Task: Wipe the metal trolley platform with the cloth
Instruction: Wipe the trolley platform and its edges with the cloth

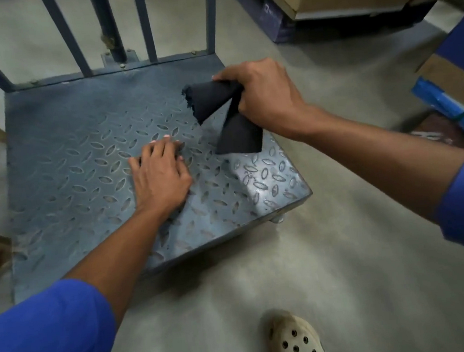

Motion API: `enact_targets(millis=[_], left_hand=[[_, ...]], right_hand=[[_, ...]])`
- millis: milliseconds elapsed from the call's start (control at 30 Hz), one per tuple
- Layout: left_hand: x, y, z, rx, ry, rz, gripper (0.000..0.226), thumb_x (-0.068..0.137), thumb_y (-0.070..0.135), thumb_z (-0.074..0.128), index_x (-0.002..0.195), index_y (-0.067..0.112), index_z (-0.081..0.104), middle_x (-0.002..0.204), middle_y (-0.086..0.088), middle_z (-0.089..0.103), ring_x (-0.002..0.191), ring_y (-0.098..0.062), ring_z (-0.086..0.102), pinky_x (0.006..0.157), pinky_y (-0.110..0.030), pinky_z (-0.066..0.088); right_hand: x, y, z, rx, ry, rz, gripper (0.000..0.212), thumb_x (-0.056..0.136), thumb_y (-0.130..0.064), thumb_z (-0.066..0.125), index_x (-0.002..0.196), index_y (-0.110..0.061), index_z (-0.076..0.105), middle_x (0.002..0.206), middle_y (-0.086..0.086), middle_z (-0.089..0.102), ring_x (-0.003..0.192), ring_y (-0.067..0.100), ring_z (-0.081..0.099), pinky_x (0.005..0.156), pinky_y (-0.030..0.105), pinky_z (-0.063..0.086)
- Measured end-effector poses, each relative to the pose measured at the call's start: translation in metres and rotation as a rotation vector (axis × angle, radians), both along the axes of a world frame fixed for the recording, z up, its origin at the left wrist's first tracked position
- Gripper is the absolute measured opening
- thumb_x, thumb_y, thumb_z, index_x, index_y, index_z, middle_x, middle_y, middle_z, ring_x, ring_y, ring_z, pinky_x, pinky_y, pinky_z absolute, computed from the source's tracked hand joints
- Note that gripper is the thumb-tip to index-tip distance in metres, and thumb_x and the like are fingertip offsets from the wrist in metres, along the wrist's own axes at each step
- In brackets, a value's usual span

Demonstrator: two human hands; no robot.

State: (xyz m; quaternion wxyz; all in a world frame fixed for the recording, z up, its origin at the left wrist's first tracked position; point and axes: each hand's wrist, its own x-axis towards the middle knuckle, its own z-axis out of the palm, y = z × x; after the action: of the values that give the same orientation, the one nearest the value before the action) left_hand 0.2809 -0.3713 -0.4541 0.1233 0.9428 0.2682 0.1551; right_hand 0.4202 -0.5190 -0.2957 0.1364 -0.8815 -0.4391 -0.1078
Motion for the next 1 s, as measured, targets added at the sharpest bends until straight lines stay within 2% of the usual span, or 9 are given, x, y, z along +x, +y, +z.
enact_targets(millis=[133,267,367,467,567,767,833,900,1000], left_hand=[[0.0,0.003,-0.002,0.002,0.024,-0.006,0.044,0.103,0.035,0.043,0.142,0.017,0.055,0.146,-0.003,0.057,0.131,-0.025,0.047,0.103,-0.049,0.033],[0.0,0.001,-0.002,0.025,0.008,-0.013,0.04,0.103,0.035,0.041,0.136,0.021,0.058,0.147,-0.001,0.055,0.128,-0.023,0.047,0.101,-0.047,0.033],[0.0,0.001,-0.003,0.049,0.012,-0.013,0.038,0.102,0.034,0.041,0.133,0.019,0.057,0.146,-0.002,0.055,0.124,-0.024,0.048,0.098,-0.047,0.033],[0.001,-0.002,-0.003,0.073,0.018,-0.016,0.036,0.102,0.034,0.041,0.132,0.018,0.054,0.141,-0.003,0.055,0.12,-0.023,0.048,0.096,-0.046,0.034],[0.001,-0.003,-0.003,0.106,0.019,-0.01,0.036,0.101,0.034,0.043,0.13,0.017,0.053,0.135,-0.004,0.056,0.115,-0.024,0.049,0.093,-0.046,0.034],[0.001,-0.003,-0.004,0.124,0.024,-0.015,0.034,0.1,0.033,0.043,0.129,0.017,0.054,0.135,-0.003,0.055,0.116,-0.024,0.049,0.094,-0.046,0.036],[0.001,-0.002,-0.005,0.128,0.03,-0.013,0.036,0.1,0.033,0.043,0.13,0.017,0.054,0.137,-0.004,0.055,0.117,-0.024,0.049,0.094,-0.046,0.036],[0.002,-0.003,-0.004,0.132,0.042,-0.009,0.041,0.098,0.033,0.044,0.133,0.014,0.054,0.14,-0.006,0.055,0.118,-0.026,0.05,0.093,-0.047,0.037],[0.002,-0.004,-0.002,0.135,0.052,-0.004,0.044,0.097,0.032,0.045,0.135,0.012,0.054,0.139,-0.008,0.057,0.119,-0.027,0.05,0.093,-0.047,0.038]], right_hand=[[0.013,0.013,-0.017,-0.026,-0.08,0.102,0.057,0.089,0.005,0.055,0.139,-0.019,0.066,0.147,0.015,0.059,0.127,0.04,0.061,0.102,0.046,0.051],[0.017,0.01,-0.061,-0.14,0.032,0.056,0.056,0.089,0.005,0.05,0.142,-0.008,0.062,0.163,0.014,0.04,0.135,0.042,0.054,0.11,0.05,0.045],[0.017,-0.011,-0.095,-0.371,0.065,0.111,0.057,0.096,-0.006,0.045,0.153,0.0,0.045,0.169,0.017,0.024,0.147,0.043,0.039,0.119,0.053,0.038],[0.021,-0.027,-0.11,-0.45,0.035,0.158,0.07,0.093,-0.02,0.036,0.16,0.002,0.028,0.172,0.017,0.012,0.156,0.042,0.018,0.122,0.056,0.033],[0.027,-0.029,-0.109,-0.512,0.018,0.196,0.071,0.098,-0.012,0.045,0.163,-0.004,0.018,0.173,0.01,0.004,0.16,0.037,0.004,0.122,0.055,0.034],[0.032,-0.018,-0.084,-0.54,-0.164,0.351,0.061,0.102,0.002,0.044,0.161,-0.003,0.028,0.172,0.008,0.017,0.157,0.032,0.025,0.102,0.053,0.055],[0.029,-0.008,-0.073,-0.397,-0.238,0.372,0.057,0.101,0.005,0.04,0.157,0.002,0.034,0.169,0.011,0.026,0.149,0.036,0.039,0.091,0.054,0.06],[0.031,0.002,-0.074,-0.218,-0.319,0.391,0.055,0.099,0.006,0.042,0.154,0.003,0.038,0.167,0.014,0.032,0.15,0.035,0.039,0.084,0.052,0.063],[0.034,0.013,-0.084,-0.179,-0.413,0.365,0.059,0.1,-0.004,0.054,0.156,-0.001,0.037,0.168,0.015,0.03,0.155,0.037,0.027,0.102,0.054,0.055]])
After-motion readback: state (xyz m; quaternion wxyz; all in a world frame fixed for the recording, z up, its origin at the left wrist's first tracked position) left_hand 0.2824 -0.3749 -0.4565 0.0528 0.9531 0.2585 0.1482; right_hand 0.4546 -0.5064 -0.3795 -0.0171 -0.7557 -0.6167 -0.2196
